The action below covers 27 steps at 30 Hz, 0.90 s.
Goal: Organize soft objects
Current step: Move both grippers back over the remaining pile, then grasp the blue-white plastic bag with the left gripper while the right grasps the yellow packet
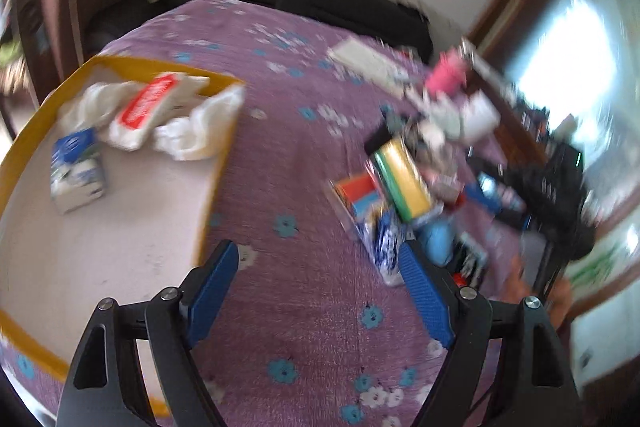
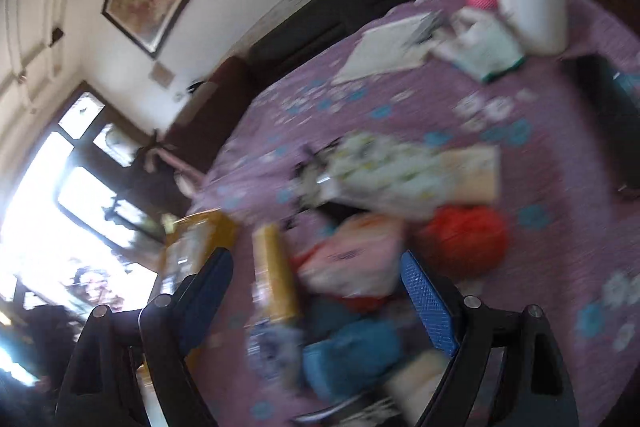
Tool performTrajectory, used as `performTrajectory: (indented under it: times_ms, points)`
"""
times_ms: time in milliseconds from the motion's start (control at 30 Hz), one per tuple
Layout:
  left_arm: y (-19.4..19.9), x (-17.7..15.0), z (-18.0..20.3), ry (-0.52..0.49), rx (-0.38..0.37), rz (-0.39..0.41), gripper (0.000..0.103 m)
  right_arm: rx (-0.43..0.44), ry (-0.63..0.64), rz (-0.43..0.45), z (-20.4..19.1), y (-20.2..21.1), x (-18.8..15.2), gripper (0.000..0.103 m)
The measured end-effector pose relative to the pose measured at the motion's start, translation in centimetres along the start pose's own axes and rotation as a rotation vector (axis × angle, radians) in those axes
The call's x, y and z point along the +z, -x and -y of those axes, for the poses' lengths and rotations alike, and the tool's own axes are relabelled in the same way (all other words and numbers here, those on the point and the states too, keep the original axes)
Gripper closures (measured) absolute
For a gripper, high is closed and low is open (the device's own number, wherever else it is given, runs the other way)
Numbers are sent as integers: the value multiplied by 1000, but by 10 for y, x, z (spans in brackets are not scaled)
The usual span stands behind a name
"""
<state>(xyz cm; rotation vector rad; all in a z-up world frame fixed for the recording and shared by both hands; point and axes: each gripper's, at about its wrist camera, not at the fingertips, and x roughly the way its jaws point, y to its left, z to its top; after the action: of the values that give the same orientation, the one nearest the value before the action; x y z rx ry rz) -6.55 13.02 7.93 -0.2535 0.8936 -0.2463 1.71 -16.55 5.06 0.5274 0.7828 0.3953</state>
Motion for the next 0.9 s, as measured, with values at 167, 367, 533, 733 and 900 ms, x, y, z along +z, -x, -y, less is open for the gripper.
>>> performTrajectory:
  times_ms: [167, 367, 533, 733, 900]
  points:
    - [-50, 3, 30, -47, -34, -85, 22, -52, -41, -3, 26, -8, 4, 14]
    - [-104, -4, 80, -201, -28, -131, 24, -44, -39, -5, 28, -1, 0, 14]
    - [-105, -18, 96, -314, 10, -93, 60, -35, -80, -24, 34, -4, -2, 13]
    - [-65, -17, 63, -214, -11, -10, 61, -40, -71, -12, 32, -2, -3, 13]
    - [-40, -17, 38, -134, -3, 38, 61, -50, -55, -1, 30, -3, -5, 13]
